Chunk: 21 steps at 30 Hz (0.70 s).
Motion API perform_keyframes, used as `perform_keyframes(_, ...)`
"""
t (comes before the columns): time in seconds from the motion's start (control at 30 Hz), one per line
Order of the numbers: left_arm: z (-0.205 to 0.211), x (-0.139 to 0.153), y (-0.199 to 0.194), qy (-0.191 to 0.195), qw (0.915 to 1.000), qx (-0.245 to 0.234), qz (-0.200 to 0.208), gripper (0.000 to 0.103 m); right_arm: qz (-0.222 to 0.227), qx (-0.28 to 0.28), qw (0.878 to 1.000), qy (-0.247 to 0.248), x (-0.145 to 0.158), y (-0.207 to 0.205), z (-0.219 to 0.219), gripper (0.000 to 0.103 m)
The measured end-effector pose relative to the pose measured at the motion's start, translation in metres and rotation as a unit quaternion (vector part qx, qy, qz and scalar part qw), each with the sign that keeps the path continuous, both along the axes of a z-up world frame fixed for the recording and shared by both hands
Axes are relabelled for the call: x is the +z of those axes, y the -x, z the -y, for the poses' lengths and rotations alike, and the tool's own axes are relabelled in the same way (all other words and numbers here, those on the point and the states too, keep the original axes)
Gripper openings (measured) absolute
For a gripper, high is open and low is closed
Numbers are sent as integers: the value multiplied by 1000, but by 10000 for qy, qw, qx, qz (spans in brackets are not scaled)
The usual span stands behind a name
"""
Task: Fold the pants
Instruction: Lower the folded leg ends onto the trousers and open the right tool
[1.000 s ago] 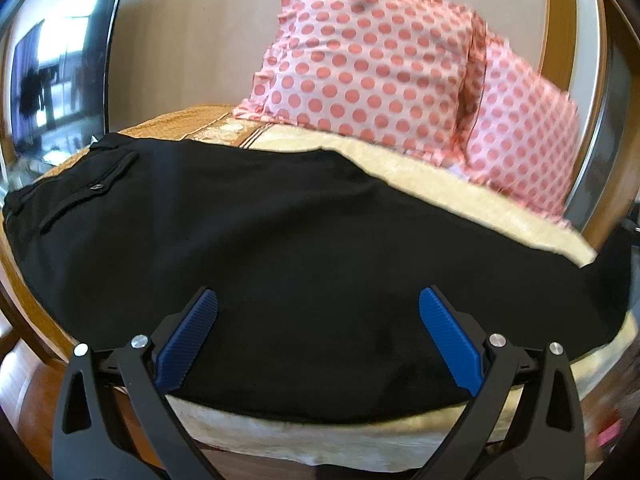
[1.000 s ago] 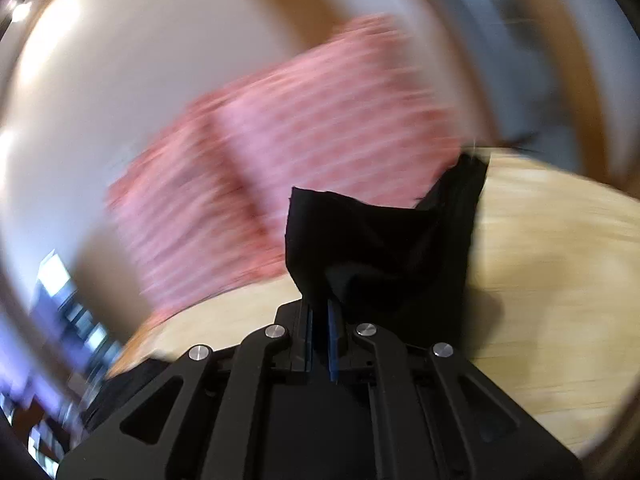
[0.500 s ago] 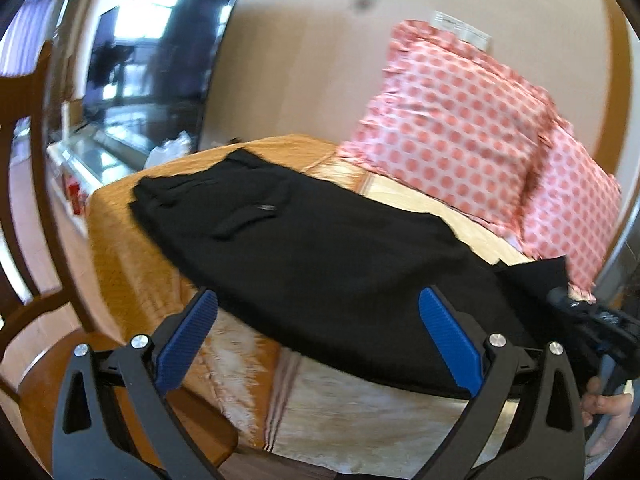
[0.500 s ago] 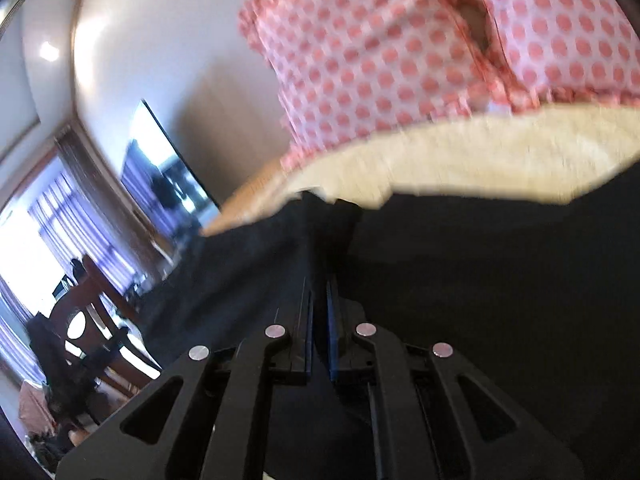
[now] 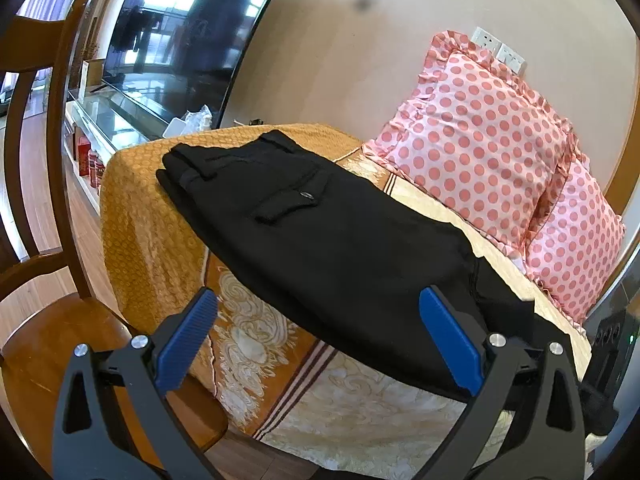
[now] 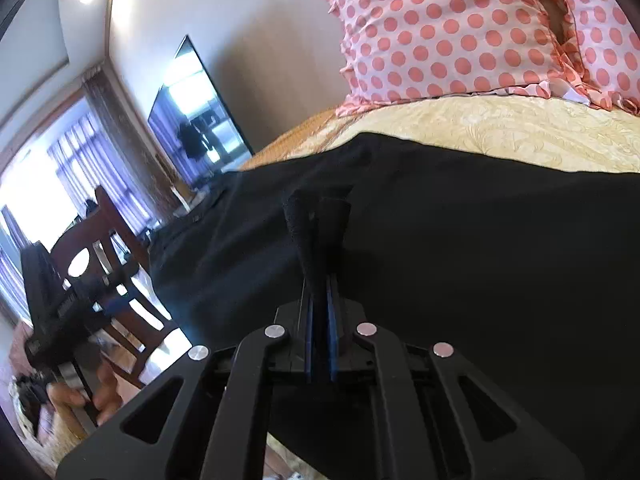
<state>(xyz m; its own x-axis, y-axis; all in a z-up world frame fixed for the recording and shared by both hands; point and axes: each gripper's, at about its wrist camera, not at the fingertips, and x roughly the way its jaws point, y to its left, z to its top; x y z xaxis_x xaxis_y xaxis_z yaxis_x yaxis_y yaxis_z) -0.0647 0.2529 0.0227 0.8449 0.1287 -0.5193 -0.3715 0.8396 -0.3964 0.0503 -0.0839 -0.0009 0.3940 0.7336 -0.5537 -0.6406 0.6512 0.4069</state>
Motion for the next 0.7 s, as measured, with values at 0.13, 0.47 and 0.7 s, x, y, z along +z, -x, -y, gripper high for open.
perform_keyframes(0.13,-5,-4,-3,199,9998,-46,-43,101,441,123,9984,317,3,18,-7,11)
perform_keyframes(0.47,-22,-13,-13,825,9962,-266,-109,101,771,882,9921,442,6,44,-30,73)
perform_keyframes(0.7,-33,-20,-27,1487,9879,-419,-109,101,624,902,9937,232,7,40,-25,74)
